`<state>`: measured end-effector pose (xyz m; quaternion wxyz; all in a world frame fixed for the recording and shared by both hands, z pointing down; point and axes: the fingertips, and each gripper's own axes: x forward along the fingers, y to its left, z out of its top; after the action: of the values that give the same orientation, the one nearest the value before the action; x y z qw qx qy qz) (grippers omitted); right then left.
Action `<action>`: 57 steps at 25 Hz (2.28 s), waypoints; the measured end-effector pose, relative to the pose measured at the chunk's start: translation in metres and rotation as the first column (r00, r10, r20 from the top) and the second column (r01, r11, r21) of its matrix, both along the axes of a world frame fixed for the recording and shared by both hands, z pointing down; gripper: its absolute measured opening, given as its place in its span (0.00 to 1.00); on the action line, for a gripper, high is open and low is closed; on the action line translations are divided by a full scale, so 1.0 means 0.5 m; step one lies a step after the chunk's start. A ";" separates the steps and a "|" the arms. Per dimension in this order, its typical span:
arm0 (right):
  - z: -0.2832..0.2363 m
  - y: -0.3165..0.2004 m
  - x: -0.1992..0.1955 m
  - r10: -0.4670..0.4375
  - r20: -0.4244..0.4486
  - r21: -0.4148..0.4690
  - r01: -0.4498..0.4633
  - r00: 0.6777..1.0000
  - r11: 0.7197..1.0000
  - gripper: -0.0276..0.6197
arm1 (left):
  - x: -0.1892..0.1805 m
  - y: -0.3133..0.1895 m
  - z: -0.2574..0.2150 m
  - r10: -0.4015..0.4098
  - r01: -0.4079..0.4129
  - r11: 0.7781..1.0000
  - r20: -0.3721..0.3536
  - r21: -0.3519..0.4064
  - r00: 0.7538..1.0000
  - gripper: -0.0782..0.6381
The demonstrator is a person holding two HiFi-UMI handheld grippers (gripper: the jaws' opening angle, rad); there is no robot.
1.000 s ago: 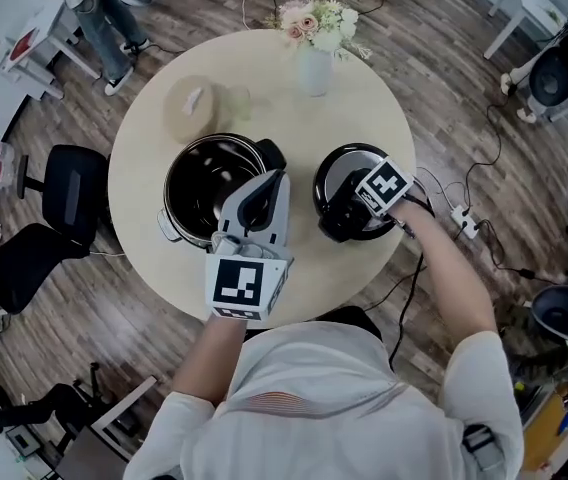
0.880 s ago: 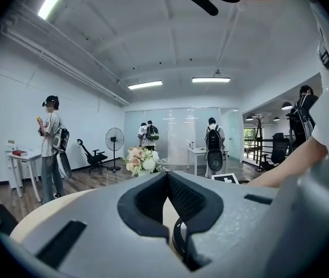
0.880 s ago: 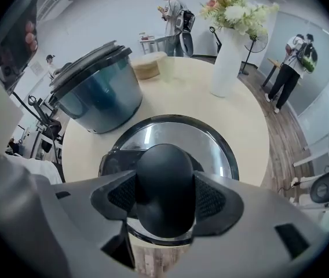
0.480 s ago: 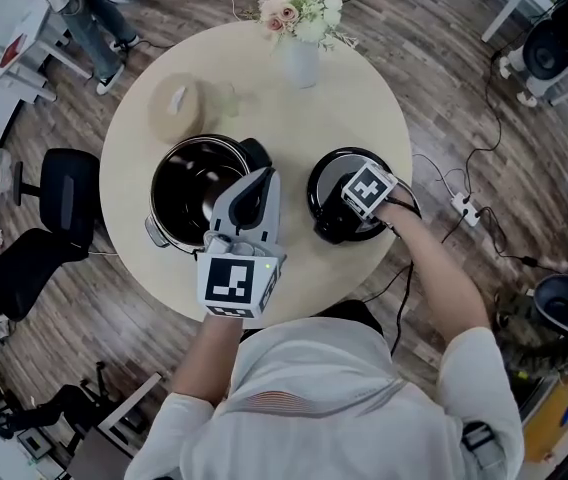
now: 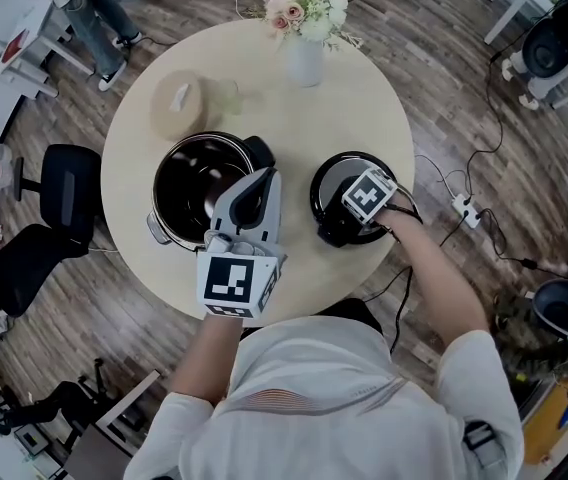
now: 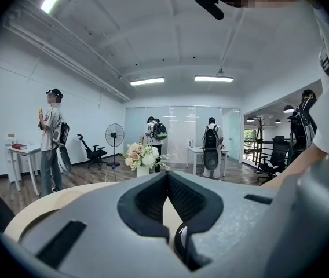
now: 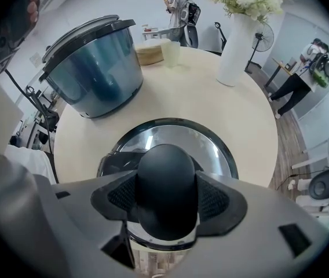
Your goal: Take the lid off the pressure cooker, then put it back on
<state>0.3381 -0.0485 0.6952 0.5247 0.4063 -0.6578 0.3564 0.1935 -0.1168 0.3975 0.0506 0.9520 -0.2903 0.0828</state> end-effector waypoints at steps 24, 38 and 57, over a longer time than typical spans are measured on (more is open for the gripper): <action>-0.398 -0.065 -0.022 0.108 0.347 0.678 -0.329 0.932 0.658 0.50 | -0.036 -0.014 -0.003 -0.026 0.026 1.000 -0.012 -0.011 1.000 0.12; -0.610 0.001 0.011 0.150 0.303 0.899 -0.335 0.941 0.284 0.05 | -0.045 -0.015 -0.007 -0.018 0.017 1.000 -0.025 -0.021 1.000 0.12; -0.661 0.008 -0.017 0.079 0.337 0.901 -0.345 0.938 0.261 0.42 | -0.063 -0.004 -0.030 -0.020 0.018 1.000 -0.055 -0.023 0.998 0.12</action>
<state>0.3298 -0.0447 0.3646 0.0496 0.6791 -0.7323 0.0067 0.1620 -0.1189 0.3827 0.0700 0.9505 -0.2969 0.0591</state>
